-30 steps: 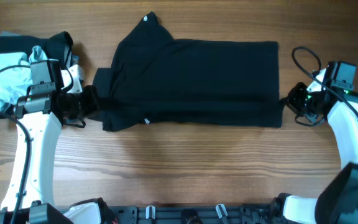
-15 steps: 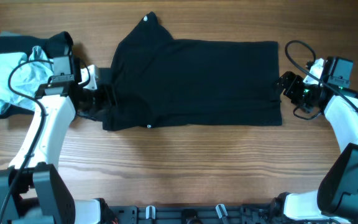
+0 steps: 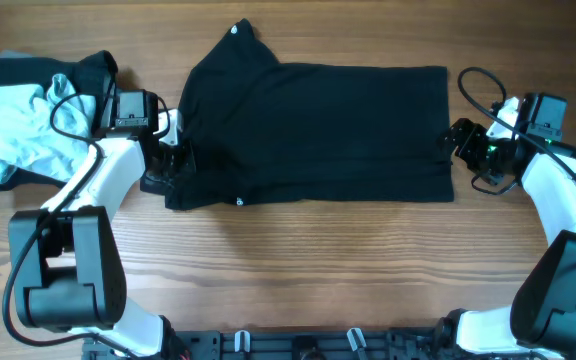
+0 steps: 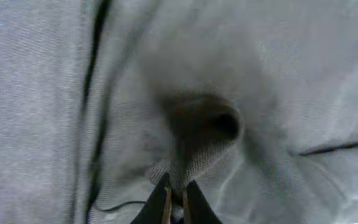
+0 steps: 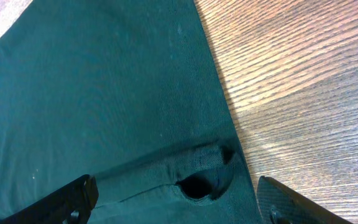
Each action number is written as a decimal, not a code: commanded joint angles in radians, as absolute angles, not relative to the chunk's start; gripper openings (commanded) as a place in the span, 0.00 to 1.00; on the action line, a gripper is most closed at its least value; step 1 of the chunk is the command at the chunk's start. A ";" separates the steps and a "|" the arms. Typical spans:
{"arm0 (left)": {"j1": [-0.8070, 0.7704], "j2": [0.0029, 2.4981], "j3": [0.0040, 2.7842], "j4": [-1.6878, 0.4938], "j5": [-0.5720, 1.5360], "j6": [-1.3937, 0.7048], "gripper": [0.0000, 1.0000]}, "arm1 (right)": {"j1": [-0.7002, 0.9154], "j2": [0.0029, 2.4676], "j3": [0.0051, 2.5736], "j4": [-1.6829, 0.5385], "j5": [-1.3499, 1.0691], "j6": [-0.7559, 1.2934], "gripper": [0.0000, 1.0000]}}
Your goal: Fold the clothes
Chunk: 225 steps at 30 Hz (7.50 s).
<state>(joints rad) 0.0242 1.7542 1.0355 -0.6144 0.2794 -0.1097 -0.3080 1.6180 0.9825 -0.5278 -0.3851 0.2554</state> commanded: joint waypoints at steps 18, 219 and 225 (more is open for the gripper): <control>0.085 1.762 1.143 -0.532 0.476 -0.344 0.67 | -0.306 1.633 0.960 -0.586 -0.224 0.239 0.47; -0.182 1.960 1.651 -1.092 0.195 -0.033 0.80 | -0.356 1.709 1.331 -0.959 -0.456 0.089 0.53; -0.188 1.995 1.625 -1.039 0.156 -0.030 0.58 | -0.356 1.709 1.331 -0.958 -0.456 0.089 0.53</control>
